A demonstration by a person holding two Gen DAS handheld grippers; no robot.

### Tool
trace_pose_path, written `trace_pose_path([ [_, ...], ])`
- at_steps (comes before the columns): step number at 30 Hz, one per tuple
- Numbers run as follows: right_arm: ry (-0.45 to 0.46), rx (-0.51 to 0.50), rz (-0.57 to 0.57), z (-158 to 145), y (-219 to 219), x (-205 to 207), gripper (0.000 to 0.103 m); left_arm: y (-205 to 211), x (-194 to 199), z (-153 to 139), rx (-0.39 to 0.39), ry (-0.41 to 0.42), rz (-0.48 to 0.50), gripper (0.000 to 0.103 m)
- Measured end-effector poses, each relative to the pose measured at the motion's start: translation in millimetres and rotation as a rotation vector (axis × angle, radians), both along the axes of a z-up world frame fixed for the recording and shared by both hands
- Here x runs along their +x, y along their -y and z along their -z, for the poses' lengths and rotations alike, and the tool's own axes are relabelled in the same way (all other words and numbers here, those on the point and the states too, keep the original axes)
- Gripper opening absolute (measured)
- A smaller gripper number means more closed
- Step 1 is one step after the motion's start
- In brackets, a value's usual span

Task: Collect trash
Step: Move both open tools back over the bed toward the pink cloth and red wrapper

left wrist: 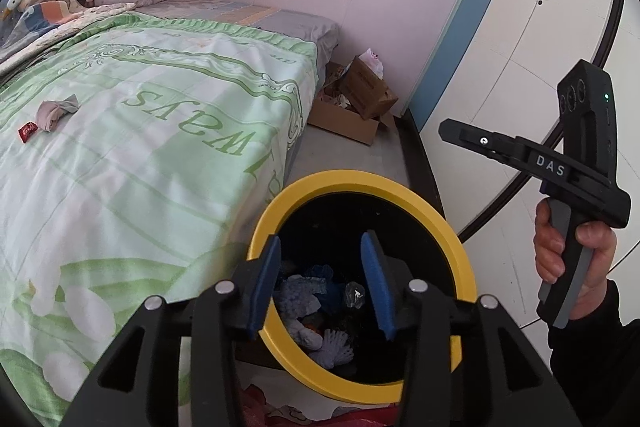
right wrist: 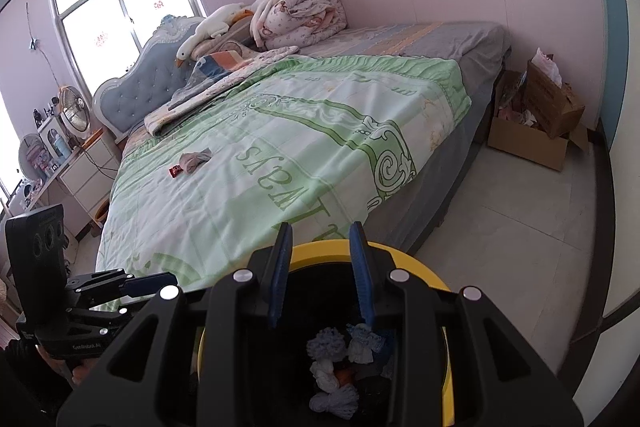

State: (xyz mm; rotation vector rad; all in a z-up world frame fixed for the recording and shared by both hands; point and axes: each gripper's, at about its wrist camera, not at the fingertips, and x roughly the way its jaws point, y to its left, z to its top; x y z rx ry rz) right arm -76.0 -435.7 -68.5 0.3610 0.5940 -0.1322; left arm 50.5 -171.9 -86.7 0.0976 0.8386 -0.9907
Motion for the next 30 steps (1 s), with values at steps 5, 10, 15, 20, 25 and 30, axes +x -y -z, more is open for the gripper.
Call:
trace_pose_path([
  [5, 0.015, -0.023, -0.035, -10.8, -8.8, 18.1, 0.029, -18.5, 18.0, -8.5, -0.017, 0.016, -0.062, 0.044],
  [10, 0.021, -0.049, -0.097, -18.5, -27.7, 48.4, 0.03, -43.5, 41.8, -16.3, -0.018, 0.035, -0.142, 0.05],
  [15, 0.009, -0.034, -0.169, -21.7, -46.2, 87.2, 0.035, -73.2, 69.6, -23.4, -0.02, 0.053, -0.227, 0.054],
  [20, -0.011, -0.022, -0.236, -22.9, -67.6, 130.6, 0.04, -102.1, 98.6, -27.4, -0.018, 0.067, -0.308, 0.059],
  [25, -0.044, -0.007, -0.299, -21.1, -89.7, 178.8, 0.041, -130.8, 131.4, -28.6, -0.003, 0.077, -0.391, 0.061],
  [30, -0.085, 0.024, -0.349, -13.9, -109.4, 228.6, 0.045, -156.5, 172.9, -24.6, 0.028, 0.073, -0.482, 0.061],
])
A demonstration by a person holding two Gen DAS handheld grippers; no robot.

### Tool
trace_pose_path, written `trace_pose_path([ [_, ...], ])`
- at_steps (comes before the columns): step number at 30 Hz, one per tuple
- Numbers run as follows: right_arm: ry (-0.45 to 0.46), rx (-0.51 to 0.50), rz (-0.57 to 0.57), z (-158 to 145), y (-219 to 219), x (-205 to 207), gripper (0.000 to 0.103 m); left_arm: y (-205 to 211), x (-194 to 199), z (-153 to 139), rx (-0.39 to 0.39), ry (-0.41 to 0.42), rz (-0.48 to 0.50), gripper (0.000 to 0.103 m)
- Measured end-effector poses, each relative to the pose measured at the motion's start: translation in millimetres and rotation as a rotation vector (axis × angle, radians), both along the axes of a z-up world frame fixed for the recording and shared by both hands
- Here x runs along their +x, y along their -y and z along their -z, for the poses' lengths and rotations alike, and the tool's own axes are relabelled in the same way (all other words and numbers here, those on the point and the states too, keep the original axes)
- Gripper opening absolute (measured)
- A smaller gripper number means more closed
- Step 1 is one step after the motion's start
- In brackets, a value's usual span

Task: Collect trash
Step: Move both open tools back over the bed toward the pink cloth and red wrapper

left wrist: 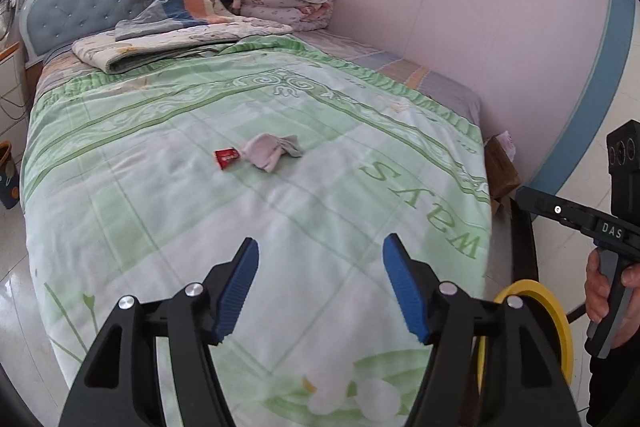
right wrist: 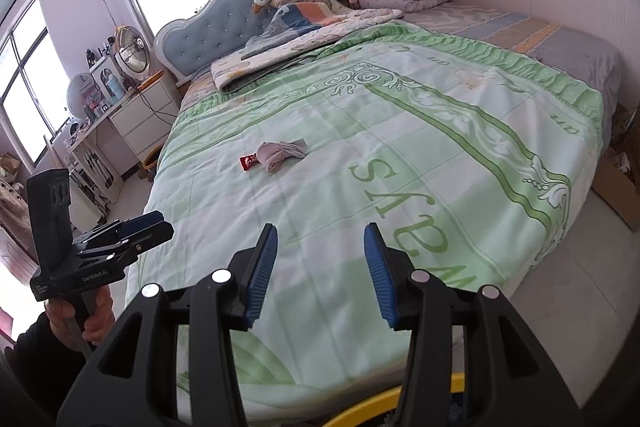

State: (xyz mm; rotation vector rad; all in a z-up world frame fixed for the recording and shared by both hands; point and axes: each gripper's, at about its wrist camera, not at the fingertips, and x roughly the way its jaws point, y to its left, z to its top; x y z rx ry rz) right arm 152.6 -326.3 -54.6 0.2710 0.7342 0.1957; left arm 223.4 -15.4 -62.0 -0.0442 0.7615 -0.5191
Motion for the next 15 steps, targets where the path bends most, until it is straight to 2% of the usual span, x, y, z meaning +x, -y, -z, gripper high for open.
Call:
trace_pose_path([
  [9, -0.146, 0.135, -0.046, 26.0, -23.5, 96.0, 0.053, -25.6, 83.1, 16.6, 0.081, -0.022, -0.12, 0.061],
  [15, -0.253, 0.219, -0.048, 39.6, -36.5, 157.8, 0.057, -23.3, 133.7, 34.9, 0.169, -0.029, -0.109, 0.061],
])
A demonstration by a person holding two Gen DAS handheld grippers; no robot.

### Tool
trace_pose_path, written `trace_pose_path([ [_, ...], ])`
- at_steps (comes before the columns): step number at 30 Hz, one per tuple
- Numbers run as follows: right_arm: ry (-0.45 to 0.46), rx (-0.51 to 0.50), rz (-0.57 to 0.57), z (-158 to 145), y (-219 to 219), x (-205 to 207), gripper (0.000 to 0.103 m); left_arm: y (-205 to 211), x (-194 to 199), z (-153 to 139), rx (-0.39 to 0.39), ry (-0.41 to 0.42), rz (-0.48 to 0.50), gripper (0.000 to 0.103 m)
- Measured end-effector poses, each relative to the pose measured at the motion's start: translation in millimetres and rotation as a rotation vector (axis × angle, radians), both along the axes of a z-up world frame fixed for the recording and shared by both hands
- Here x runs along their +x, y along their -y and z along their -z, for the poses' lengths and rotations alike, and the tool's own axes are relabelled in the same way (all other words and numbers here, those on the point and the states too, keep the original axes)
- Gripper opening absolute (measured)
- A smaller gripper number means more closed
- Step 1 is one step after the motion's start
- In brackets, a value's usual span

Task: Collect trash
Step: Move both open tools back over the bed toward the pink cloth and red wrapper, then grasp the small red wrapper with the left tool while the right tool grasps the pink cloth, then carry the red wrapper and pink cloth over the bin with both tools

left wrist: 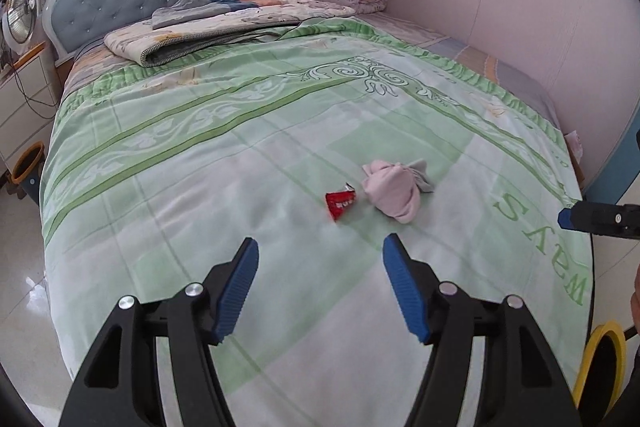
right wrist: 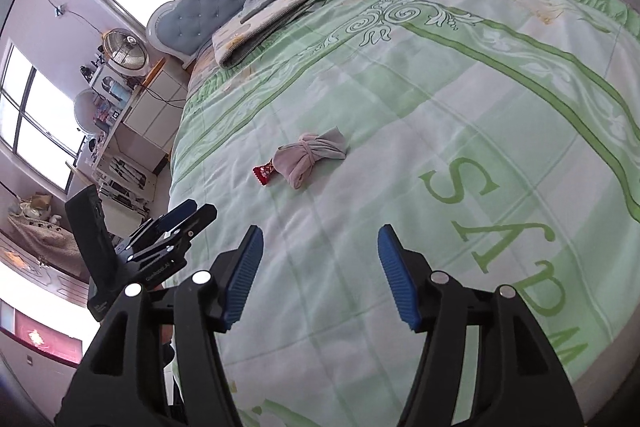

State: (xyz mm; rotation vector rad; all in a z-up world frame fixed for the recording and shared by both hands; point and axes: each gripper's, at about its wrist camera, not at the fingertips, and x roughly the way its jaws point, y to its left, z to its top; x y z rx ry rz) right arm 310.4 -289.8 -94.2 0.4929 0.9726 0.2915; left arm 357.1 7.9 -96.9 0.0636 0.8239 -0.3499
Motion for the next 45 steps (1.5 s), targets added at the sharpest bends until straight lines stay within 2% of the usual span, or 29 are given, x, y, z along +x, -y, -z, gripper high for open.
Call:
trace_pose_path([
  [2, -0.044, 0.034, 0.003, 5.2, -3.8, 20.2, 0.057, 2.2, 13.8, 5.0, 0.031, 0.003, 0.019, 0.061],
  [5, -0.108, 0.1, 0.003, 14.2, -9.7, 51.5, 0.06, 2.1, 34.4, 10.5, 0.03, -0.012, 0.048, 0.061],
  [9, -0.195, 0.165, -0.006, 23.2, -23.7, 91.2, 0.066, 10.7, 53.9, 14.7, 0.068, -0.011, 0.144, 0.061],
  [13, -0.285, 0.145, 0.002, 31.7, -33.5, 128.1, 0.067, 19.5, 66.8, 17.0, 0.128, -0.001, 0.217, 0.061],
  [16, -0.328, 0.114, 0.001, 34.6, -40.1, 147.8, 0.067, 23.6, 71.9, 15.5, 0.134, 0.008, 0.261, 0.061],
  [19, -0.356, 0.077, -0.001, 39.6, -46.9, 159.2, 0.067, 26.7, 75.5, 19.1, 0.137, 0.003, 0.294, 0.061],
  [26, -0.377, 0.06, 0.011, 56.7, -52.4, 168.4, 0.066, 34.4, 76.0, 34.6, 0.14, -0.015, 0.343, 0.061],
  [31, -0.388, 0.04, 0.015, 67.7, -55.2, 170.5, 0.058, 43.3, 71.9, 46.7, 0.15, -0.032, 0.379, 0.042],
  [34, -0.378, 0.035, 0.014, 68.3, -56.1, 172.4, 0.056, 43.7, 71.7, 46.1, 0.129, -0.038, 0.391, 0.028],
  [36, -0.374, 0.032, 0.011, 69.2, -56.9, 171.6, 0.056, 42.9, 73.7, 46.5, 0.114, -0.047, 0.391, 0.022],
  [39, -0.368, 0.039, 0.012, 70.5, -56.2, 171.0, 0.054, 43.8, 73.4, 47.8, 0.107, -0.048, 0.395, 0.015],
  [42, -0.357, 0.062, 0.014, 72.6, -55.9, 171.1, 0.045, 44.1, 72.9, 47.7, 0.111, -0.038, 0.395, 0.013],
  [45, -0.36, 0.091, 0.004, 73.9, -55.2, 170.8, 0.041, 42.5, 72.8, 46.2, 0.1, -0.035, 0.389, 0.013],
])
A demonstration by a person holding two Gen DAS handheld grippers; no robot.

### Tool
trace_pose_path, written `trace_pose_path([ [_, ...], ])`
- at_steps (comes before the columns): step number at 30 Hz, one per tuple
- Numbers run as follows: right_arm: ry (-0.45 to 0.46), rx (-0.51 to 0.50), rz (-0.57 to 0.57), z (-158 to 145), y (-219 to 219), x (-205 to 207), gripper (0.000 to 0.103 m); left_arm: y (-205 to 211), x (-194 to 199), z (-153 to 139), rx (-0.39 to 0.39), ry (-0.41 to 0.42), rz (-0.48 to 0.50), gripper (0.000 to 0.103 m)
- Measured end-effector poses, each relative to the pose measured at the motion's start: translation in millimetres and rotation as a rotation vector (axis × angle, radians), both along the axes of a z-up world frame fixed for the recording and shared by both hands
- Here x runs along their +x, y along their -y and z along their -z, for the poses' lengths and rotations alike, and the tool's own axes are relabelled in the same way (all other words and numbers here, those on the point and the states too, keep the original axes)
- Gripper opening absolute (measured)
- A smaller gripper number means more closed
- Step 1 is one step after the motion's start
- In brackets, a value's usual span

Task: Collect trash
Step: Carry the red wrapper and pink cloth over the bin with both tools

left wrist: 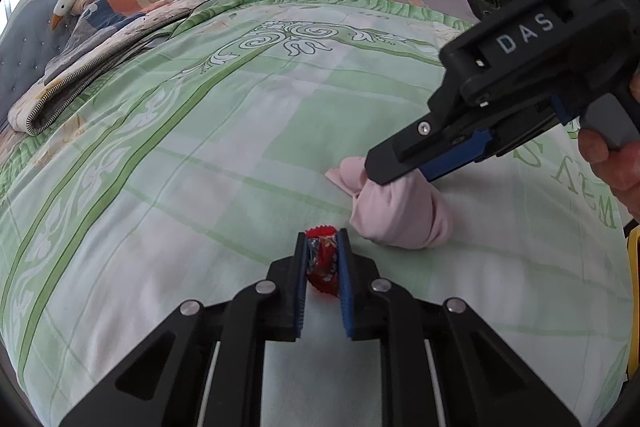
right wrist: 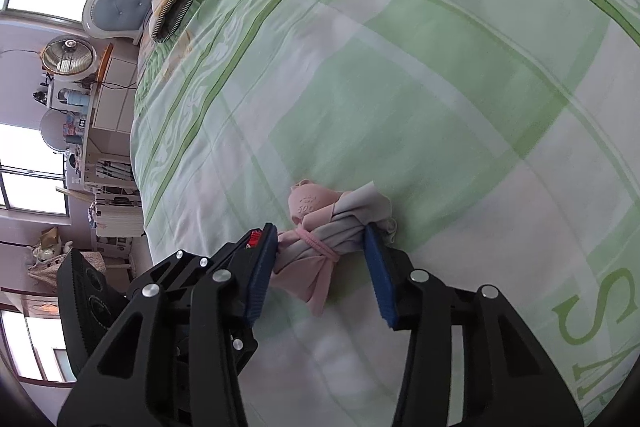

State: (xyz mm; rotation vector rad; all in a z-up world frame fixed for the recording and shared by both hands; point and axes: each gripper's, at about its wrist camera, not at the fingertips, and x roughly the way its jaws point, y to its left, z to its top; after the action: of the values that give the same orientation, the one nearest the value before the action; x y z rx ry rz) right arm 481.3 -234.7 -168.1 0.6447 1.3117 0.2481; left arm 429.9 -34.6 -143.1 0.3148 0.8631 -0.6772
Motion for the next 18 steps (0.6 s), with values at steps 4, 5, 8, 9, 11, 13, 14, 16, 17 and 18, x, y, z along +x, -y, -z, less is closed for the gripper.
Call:
trace_pose_path([
  [4, 0.013, 0.012, -0.005, -1.8, -0.4, -0.6, 0.039, -5.9, -0.7, -4.0, -0.027, -0.006, -0.017, 0.012],
  [5, 0.014, 0.018, -0.002, -1.9, 0.3, -0.9, 0.039, -8.2, -0.5, -5.4, -0.031, -0.005, -0.024, 0.012],
  [8, 0.023, 0.022, 0.001, -2.1, 0.3, -1.5, 0.038, -17.4, -2.7, -10.2, -0.046, -0.006, -0.038, 0.012],
  [9, 0.03, 0.019, -0.002, -2.7, -0.4, -2.3, 0.038, -21.7, -4.2, -12.3, -0.053, -0.009, -0.044, 0.012],
  [11, 0.044, 0.017, -0.005, -4.6, -1.8, -4.1, 0.034, -30.7, -7.4, -16.0, -0.065, -0.01, -0.059, 0.012],
  [13, 0.063, 0.015, -0.012, -8.2, -4.0, -6.6, 0.031, -40.1, -12.1, -19.9, -0.079, -0.011, -0.078, 0.012],
  [14, 0.069, 0.009, -0.016, -9.6, -5.6, -8.0, 0.029, -44.6, -14.2, -21.8, -0.085, -0.01, -0.086, 0.012],
  [16, 0.088, 0.004, -0.034, -12.6, -9.2, -11.4, 0.026, -52.9, -20.3, -25.2, -0.094, -0.005, -0.106, 0.012],
  [17, 0.095, 0.011, -0.038, -13.2, -10.3, -12.8, 0.024, -55.7, -21.9, -25.9, -0.098, -0.004, -0.118, 0.012],
  [18, 0.101, 0.013, -0.042, -14.1, -11.5, -14.5, 0.024, -59.3, -24.6, -26.9, -0.103, -0.003, -0.132, 0.012],
])
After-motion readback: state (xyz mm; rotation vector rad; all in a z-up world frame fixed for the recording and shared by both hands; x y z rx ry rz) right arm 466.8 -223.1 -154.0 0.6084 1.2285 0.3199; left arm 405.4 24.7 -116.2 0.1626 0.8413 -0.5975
